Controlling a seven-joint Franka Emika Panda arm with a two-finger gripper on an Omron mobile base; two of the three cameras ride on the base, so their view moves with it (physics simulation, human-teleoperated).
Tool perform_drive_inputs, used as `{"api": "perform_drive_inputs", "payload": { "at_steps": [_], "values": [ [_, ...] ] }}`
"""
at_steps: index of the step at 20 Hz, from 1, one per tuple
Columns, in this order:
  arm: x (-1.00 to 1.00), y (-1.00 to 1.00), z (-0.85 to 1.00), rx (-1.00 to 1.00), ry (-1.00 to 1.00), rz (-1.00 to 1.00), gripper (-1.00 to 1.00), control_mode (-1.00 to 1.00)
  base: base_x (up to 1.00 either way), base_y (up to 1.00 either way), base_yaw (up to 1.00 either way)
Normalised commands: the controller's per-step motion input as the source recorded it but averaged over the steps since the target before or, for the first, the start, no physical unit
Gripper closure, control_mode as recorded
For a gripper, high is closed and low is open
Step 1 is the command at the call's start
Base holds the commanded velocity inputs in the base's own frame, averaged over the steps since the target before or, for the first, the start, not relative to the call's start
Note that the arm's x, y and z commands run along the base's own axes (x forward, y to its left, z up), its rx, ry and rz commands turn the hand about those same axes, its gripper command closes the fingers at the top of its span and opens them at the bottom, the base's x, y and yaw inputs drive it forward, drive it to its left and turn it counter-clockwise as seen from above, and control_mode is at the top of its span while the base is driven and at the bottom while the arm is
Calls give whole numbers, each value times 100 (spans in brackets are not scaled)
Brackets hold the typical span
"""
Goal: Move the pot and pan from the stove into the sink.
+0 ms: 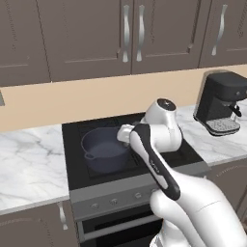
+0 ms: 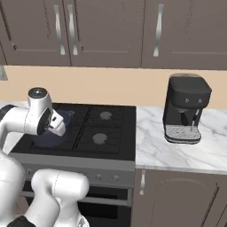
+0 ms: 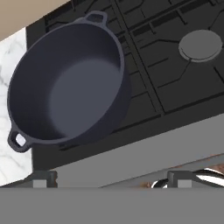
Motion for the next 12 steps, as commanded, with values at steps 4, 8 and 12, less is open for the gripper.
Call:
{"api": "perform_drive_inputs", "payload": {
  "at_steps": [4,8,12],
  "values": [
    [42,8,-31,0,2,-4,-100,-100,0,0,0],
    [45,8,-31,0,3,-4,-100,-100,0,0,0],
    [45,8,-33,0,3,-4,-100,-100,0,0,0]
  ]
}}
